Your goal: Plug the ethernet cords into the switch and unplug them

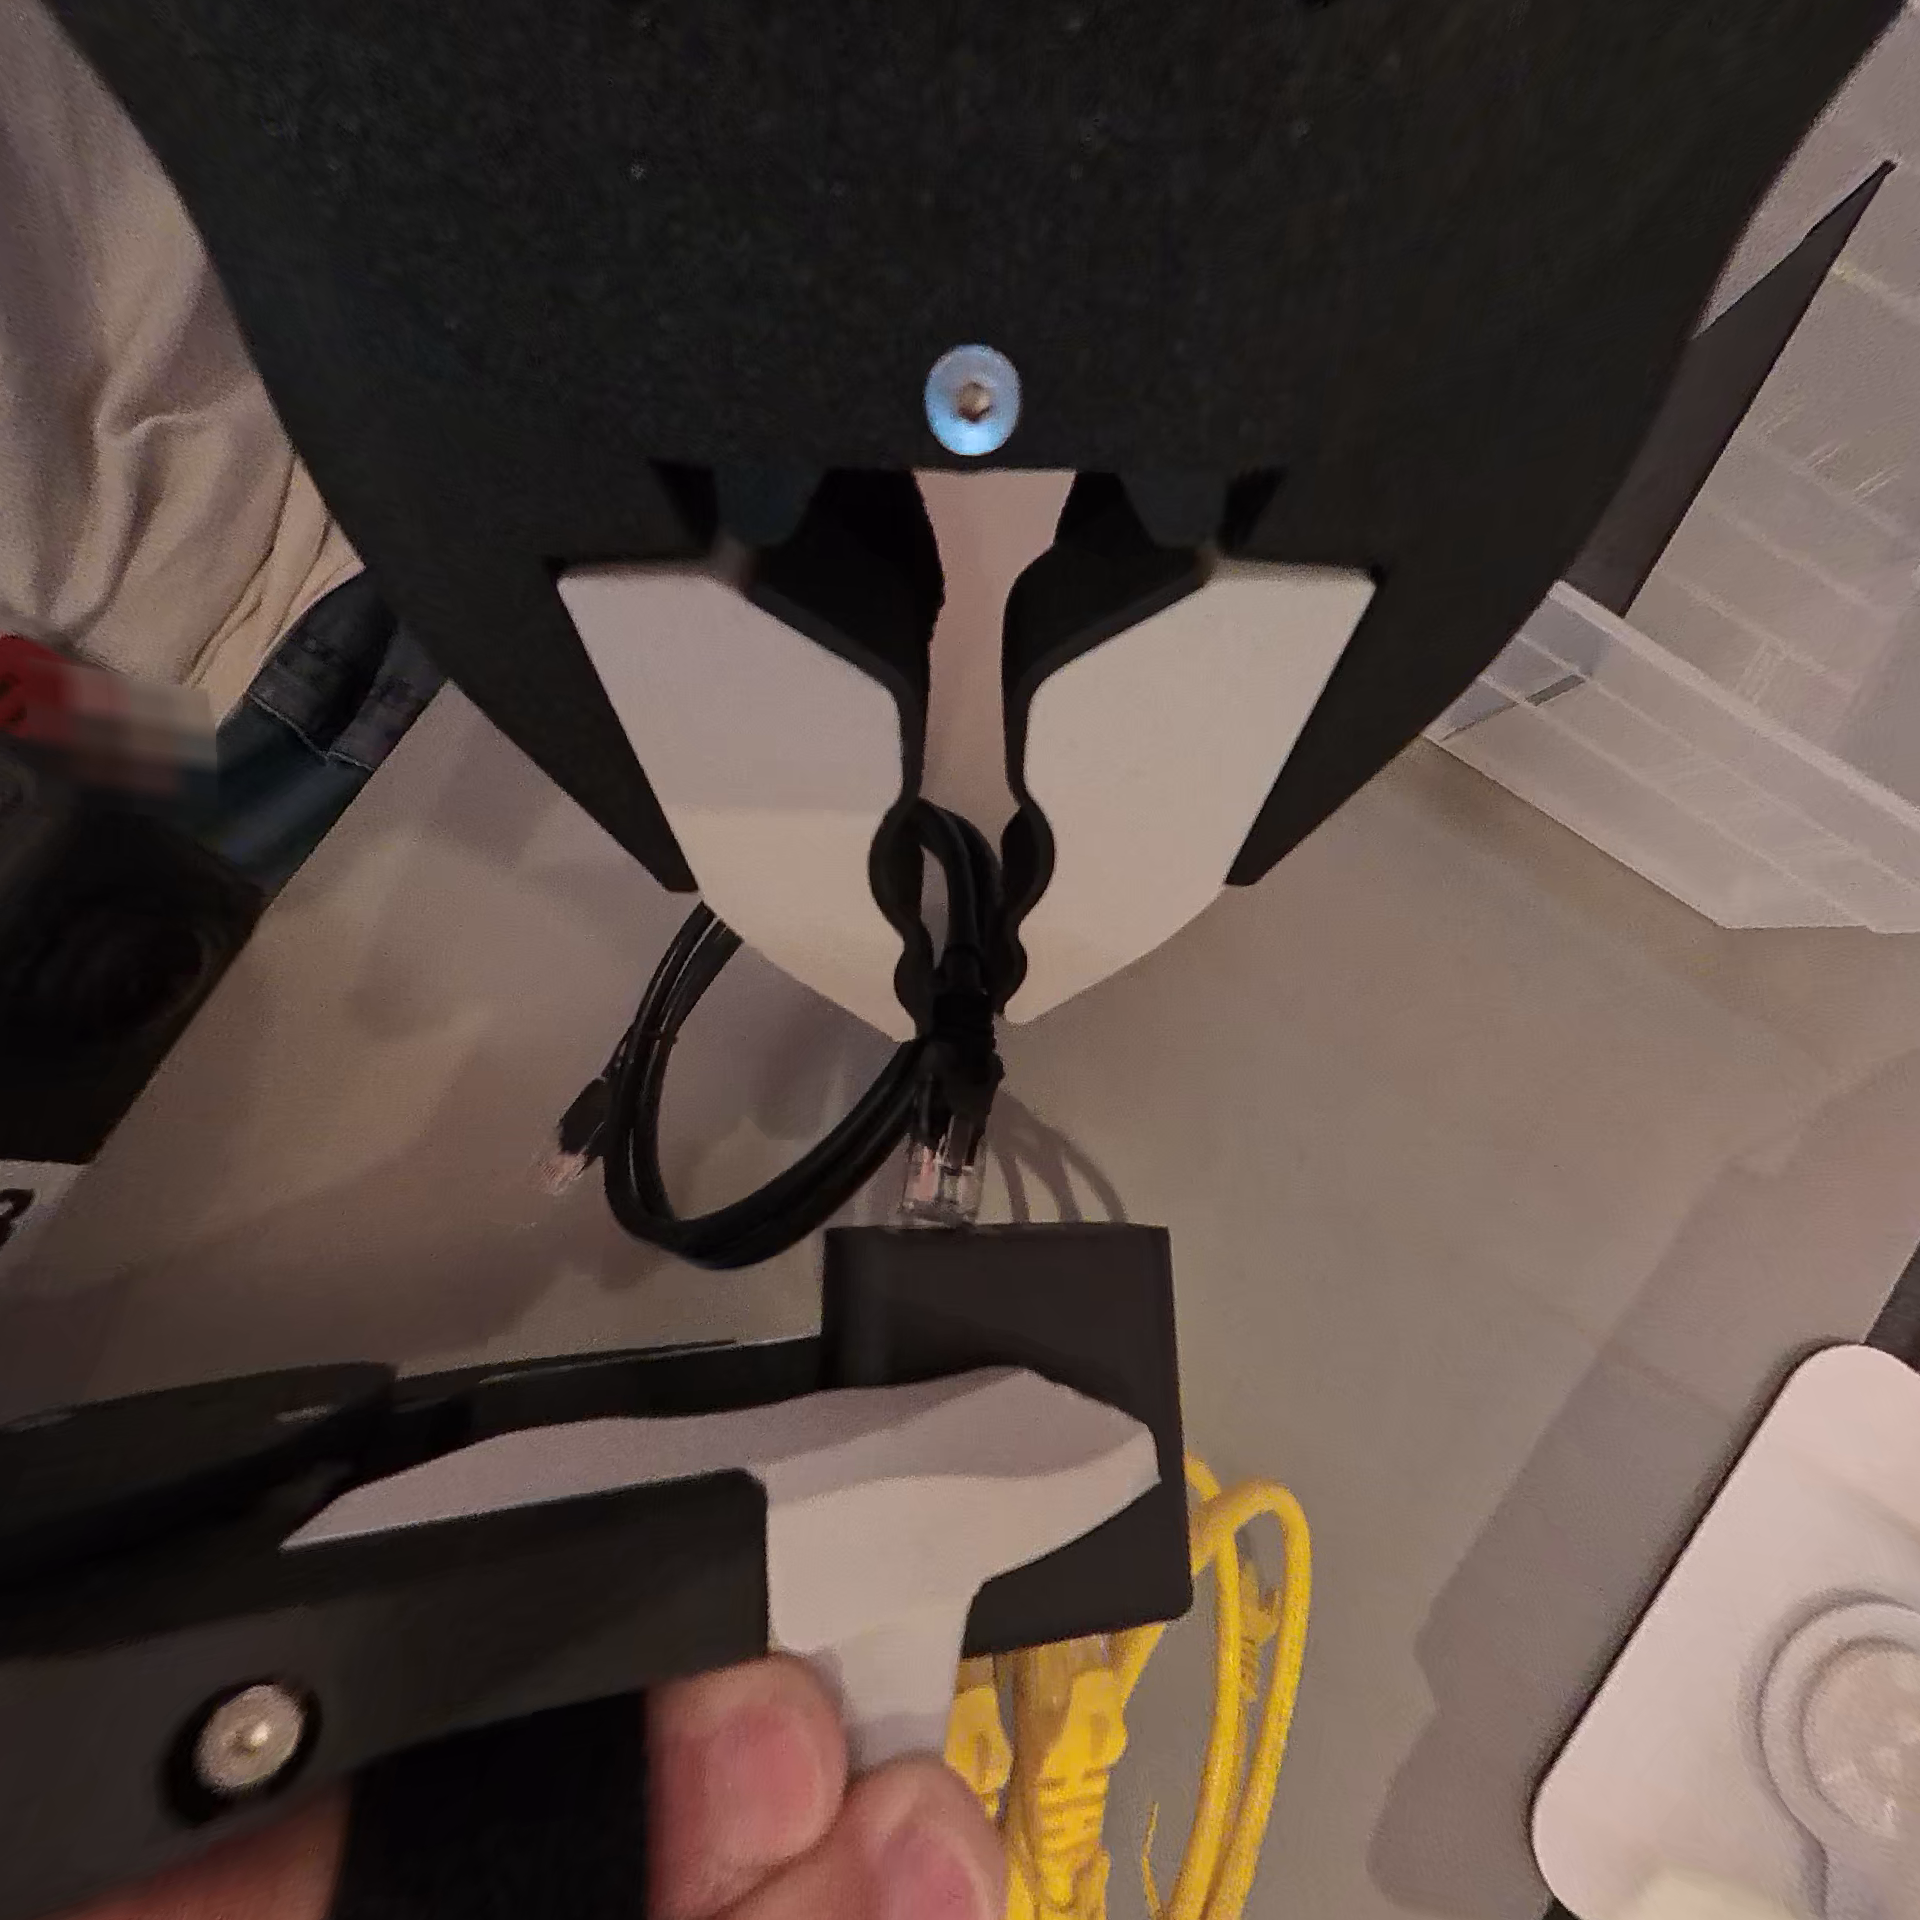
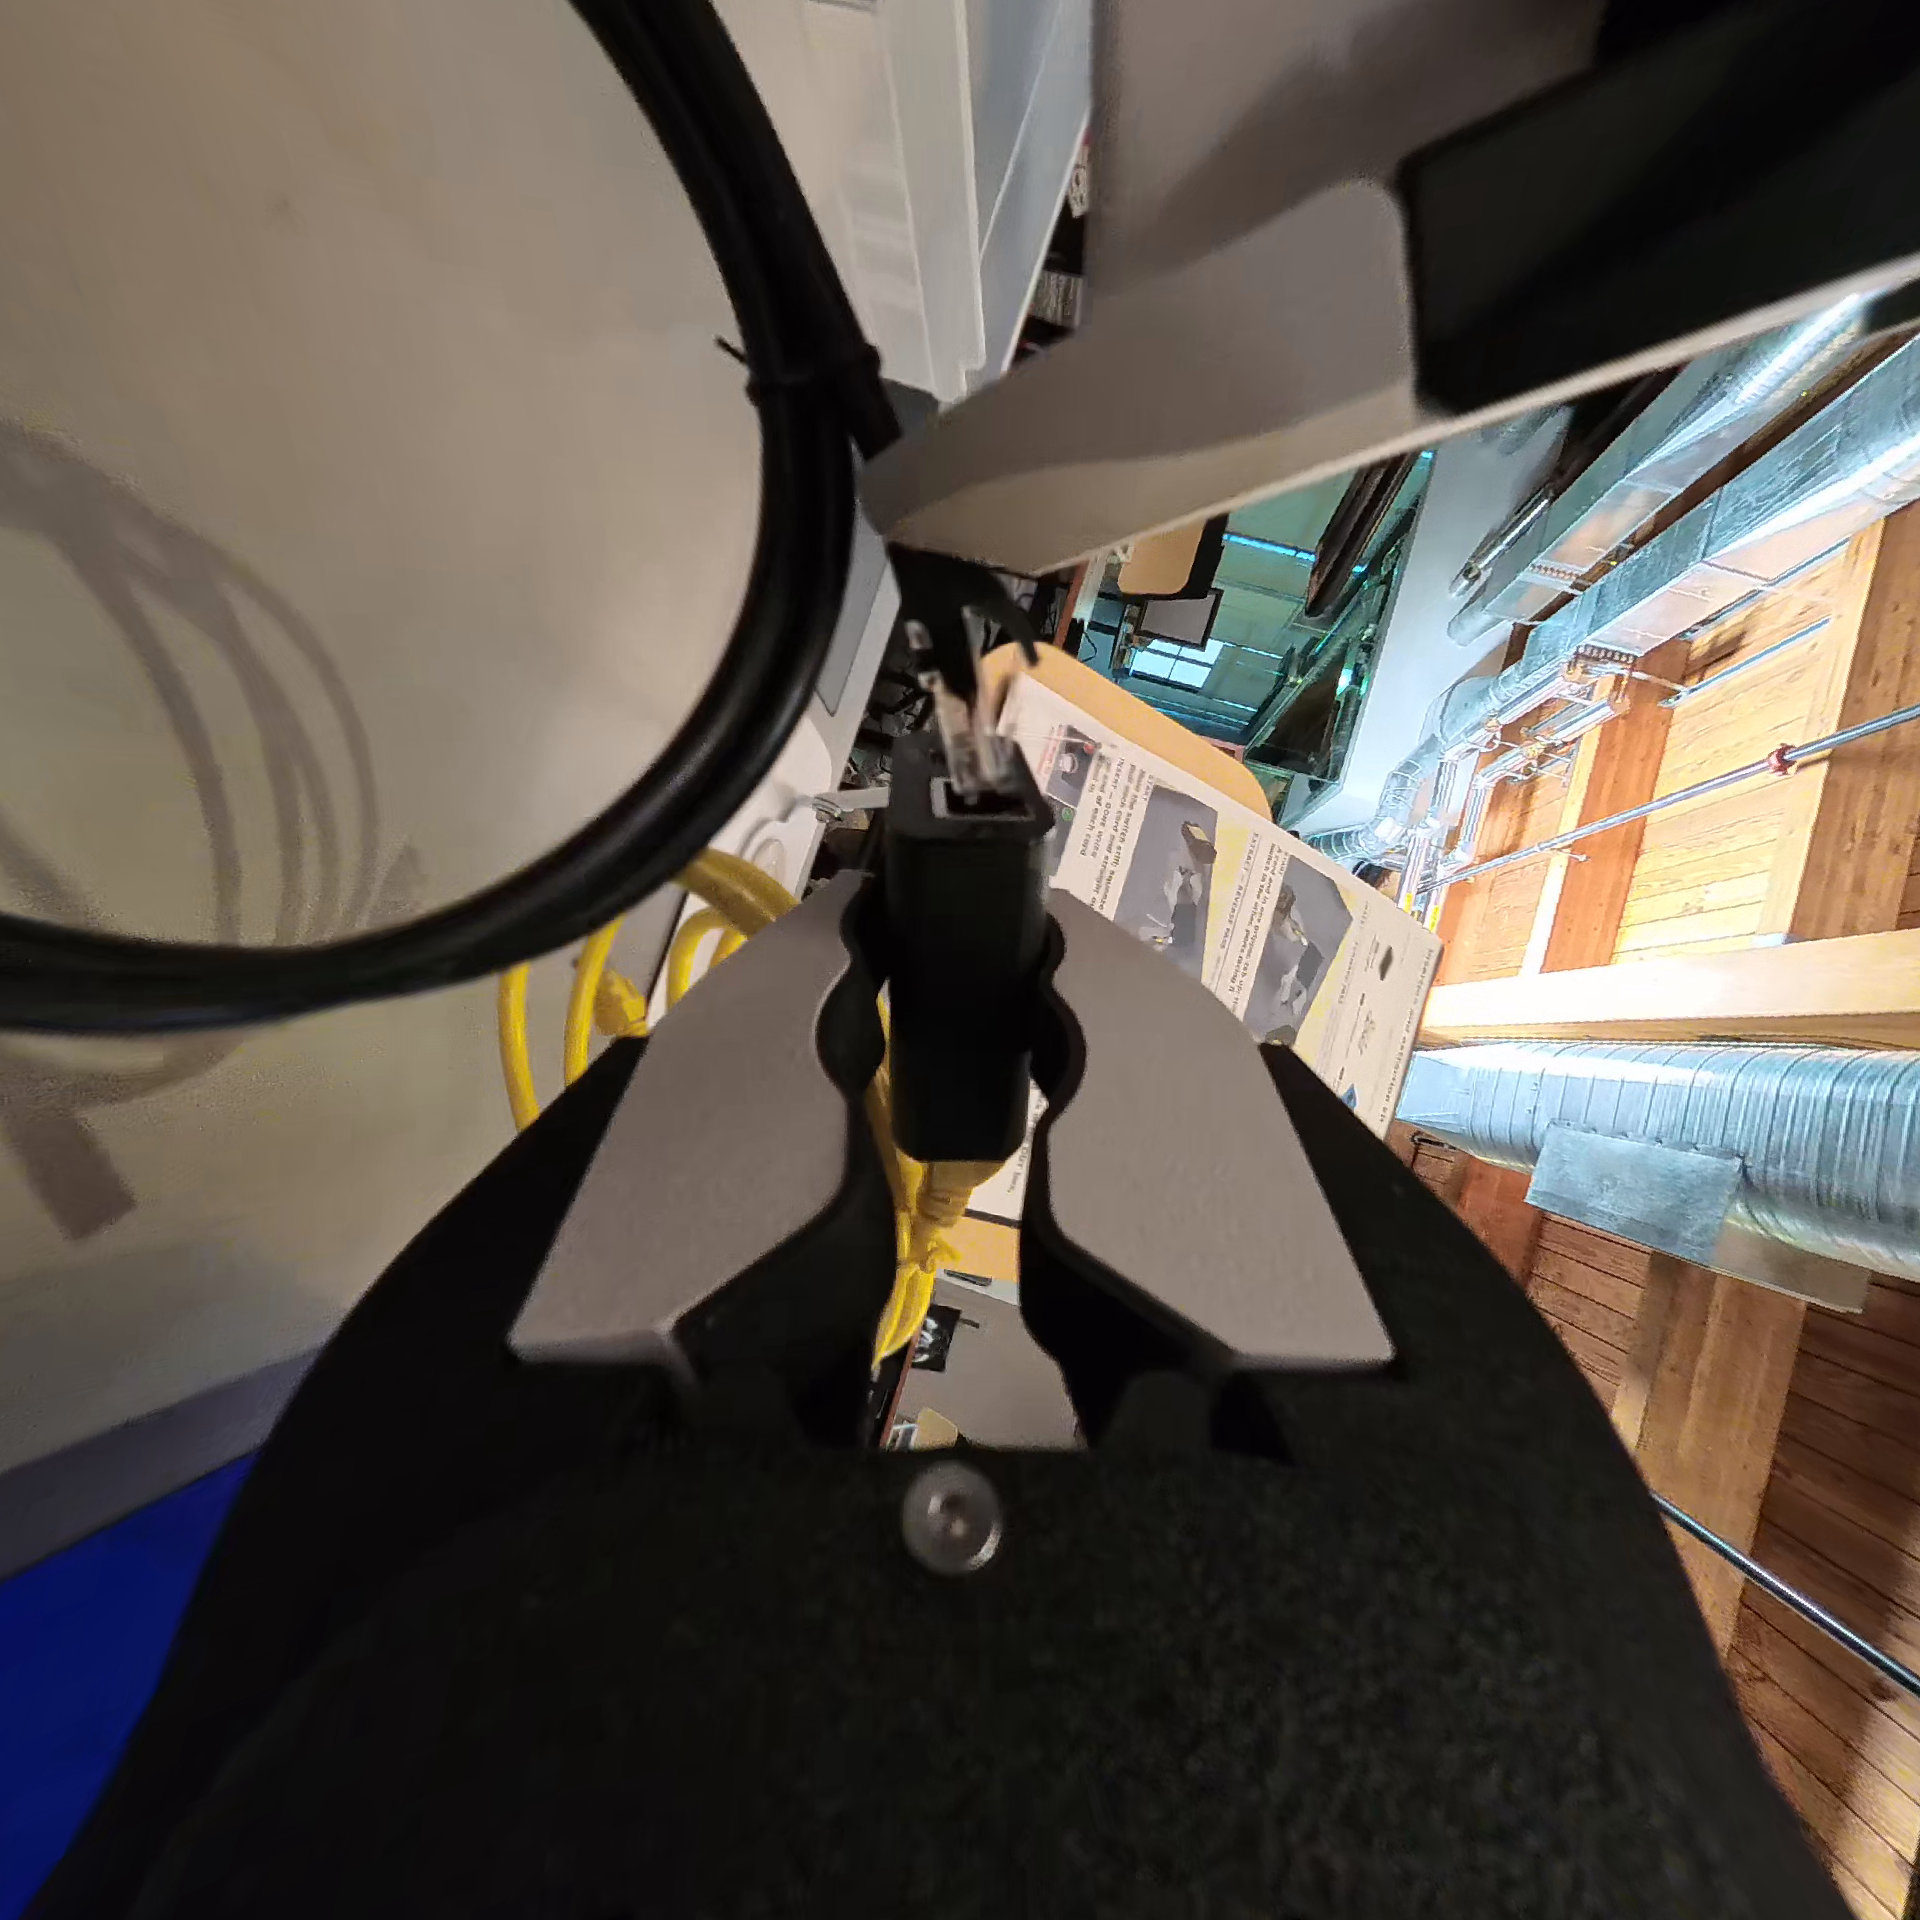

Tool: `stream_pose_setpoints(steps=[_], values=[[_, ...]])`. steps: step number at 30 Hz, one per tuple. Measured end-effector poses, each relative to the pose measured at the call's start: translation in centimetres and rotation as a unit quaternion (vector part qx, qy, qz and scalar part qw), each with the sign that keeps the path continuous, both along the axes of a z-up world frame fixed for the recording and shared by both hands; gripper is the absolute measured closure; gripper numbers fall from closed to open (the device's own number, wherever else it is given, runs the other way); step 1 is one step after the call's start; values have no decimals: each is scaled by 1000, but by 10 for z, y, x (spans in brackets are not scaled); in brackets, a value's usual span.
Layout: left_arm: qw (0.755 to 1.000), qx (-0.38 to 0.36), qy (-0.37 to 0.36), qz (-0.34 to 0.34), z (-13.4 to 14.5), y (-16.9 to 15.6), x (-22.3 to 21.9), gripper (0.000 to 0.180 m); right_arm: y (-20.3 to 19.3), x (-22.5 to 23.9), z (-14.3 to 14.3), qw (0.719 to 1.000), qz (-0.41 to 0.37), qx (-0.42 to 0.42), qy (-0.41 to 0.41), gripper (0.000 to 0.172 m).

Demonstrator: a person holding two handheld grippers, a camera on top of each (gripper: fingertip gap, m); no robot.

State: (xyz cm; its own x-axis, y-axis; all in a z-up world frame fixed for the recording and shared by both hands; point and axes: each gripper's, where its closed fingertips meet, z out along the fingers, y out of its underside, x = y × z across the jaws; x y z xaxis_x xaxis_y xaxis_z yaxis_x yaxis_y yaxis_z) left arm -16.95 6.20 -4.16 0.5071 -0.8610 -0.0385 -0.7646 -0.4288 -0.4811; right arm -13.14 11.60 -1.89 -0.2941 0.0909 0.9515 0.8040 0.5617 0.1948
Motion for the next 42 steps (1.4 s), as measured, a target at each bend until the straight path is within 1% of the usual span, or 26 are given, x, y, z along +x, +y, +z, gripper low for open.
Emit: stream_pose_setpoints(steps=[4,6,8,10,13,16,18,19,21,23,25,28,29,31,32,34,35,36,37,40,42], values=[[1000,-14,-8,-1,-6,1,1,171,1,-3,-7,1000,3,-7,-6,148],[1000,-16,-6,0,-15,1,-4,171,4,2,-5,1000,-3,-14,1,148],[999,-35,2,0,-35,-4,-16,171,8,10,0,1000,-7,-19,9,148],[998,-58,-4,-1,-64,-12,-25,170,10,19,9,999,-11,-22,25,148],[993,-96,-72,2,-100,-30,-23,171,10,26,21,998,-8,-28,50,148],[986,-74,-149,13,-118,-38,-21,171,8,28,27,998,-3,-33,62,148],[975,-57,-215,8,-119,-43,-19,170,8,29,28,997,-3,-34,62,148],[966,-60,-253,7,-117,-45,-17,166,7,29,28,997,-3,-35,62,148],[946,-82,-313,14,-113,-47,-15,160,8,29,28,997,-3,-36,63,148],[934,-112,-339,20,-112,-47,-14,155,9,29,27,997,-3,-40,64,148],[931,-131,-340,25,-116,-46,-14,149,10,29,25,997,-4,-43,62,148],[930,-138,-339,31,-118,-42,-14,149,12,30,21,997,-7,-43,56,148],[933,-134,-333,35,-119,-40,-14,149,13,30,20,997,-8,-45,56,148],[950,-135,-278,33,-133,-43,-16,150,14,30,18,997,-10,-48,55,148],[956,-129,-261,28,-136,-44,-15,157,14,30,17,997,-10,-49,53,148],[967,-112,-228,27,-141,-45,-14,160,15,29,15,997,-10,-52,52,148],[974,-94,-204,28,-145,-43,-15,170,16,29,14,997,-10,-53,51,148],[978,-79,-189,27,-146,-42,-15,172,16,29,13,997,-11,-54,50,148],[979,-77,-185,29,-147,-42,-14,172,16,28,12,997,-11,-54,48,148],[976,-108,-189,23,-147,-47,-13,173,16,27,11,997,-10,-55,46,148],[976,-104,-193,12,-147,-50,-13,173,14,26,12,997,-8,-54,48,148]])
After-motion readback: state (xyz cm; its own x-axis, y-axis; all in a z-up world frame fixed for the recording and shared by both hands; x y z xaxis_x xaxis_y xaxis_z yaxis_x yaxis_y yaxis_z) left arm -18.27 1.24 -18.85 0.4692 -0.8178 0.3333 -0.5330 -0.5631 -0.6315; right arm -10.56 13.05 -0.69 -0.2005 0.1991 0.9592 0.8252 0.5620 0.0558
